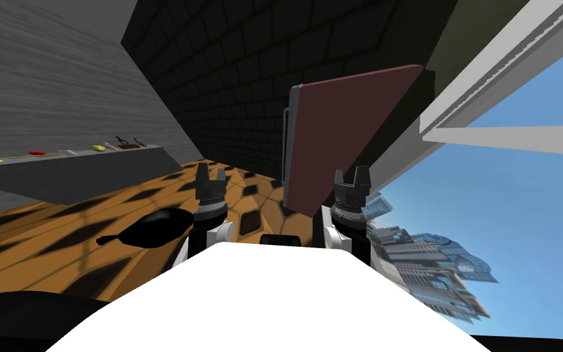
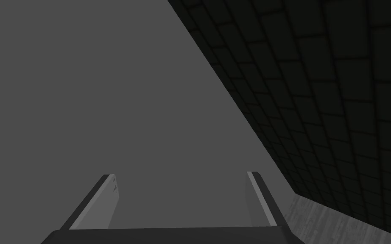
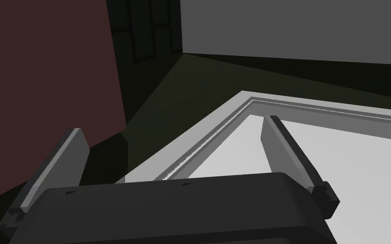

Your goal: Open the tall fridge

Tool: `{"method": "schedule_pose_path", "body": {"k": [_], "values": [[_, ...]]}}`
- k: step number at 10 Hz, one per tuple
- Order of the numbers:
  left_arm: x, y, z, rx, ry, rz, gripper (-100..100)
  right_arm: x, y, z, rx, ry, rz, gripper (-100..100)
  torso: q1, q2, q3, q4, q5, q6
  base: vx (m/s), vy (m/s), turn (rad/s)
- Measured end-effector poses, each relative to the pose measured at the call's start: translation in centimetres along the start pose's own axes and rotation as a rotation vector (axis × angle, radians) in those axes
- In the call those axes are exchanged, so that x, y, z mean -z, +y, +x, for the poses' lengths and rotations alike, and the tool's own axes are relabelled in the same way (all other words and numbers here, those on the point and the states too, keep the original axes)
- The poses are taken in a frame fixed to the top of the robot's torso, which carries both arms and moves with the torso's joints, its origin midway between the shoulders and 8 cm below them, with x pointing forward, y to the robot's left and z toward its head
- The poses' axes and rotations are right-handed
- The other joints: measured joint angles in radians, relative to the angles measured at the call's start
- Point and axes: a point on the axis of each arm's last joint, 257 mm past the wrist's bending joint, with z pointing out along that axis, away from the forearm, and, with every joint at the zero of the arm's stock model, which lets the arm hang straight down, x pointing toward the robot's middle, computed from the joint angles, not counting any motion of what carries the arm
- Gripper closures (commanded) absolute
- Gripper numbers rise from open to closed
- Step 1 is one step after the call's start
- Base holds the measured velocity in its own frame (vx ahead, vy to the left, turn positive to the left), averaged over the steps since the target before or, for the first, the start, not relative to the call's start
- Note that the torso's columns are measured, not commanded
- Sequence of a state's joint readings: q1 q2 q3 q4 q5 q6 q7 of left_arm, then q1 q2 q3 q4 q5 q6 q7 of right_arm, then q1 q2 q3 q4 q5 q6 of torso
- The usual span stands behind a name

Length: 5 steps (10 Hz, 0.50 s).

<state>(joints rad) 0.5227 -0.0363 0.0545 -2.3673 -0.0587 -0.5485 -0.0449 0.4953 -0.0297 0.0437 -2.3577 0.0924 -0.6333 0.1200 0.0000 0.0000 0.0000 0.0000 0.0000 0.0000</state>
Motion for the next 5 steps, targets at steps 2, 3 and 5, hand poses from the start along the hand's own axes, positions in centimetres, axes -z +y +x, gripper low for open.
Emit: {"method": "schedule_pose_path", "body": {"k": [2,3,5], "values": [[0.00,0.00,0.00,0.000,0.000,0.000,0,0.00,0.00,0.00,0.000,0.000,0.000,0,0.000,0.104,-0.209,0.105,0.000,0.000,0.000,0.000,0.000],[0.00,-0.01,0.00,0.000,0.000,0.000,0,0.00,0.01,0.00,0.000,0.000,0.000,0,0.000,0.175,-0.351,0.176,0.000,0.000,0.000,0.000,0.000],[0.00,-0.01,0.00,0.000,0.000,0.000,0,0.00,0.01,0.00,0.000,0.000,0.000,0,0.000,0.322,-0.644,0.322,0.000,0.000,0.000,0.000,0.000]]}}
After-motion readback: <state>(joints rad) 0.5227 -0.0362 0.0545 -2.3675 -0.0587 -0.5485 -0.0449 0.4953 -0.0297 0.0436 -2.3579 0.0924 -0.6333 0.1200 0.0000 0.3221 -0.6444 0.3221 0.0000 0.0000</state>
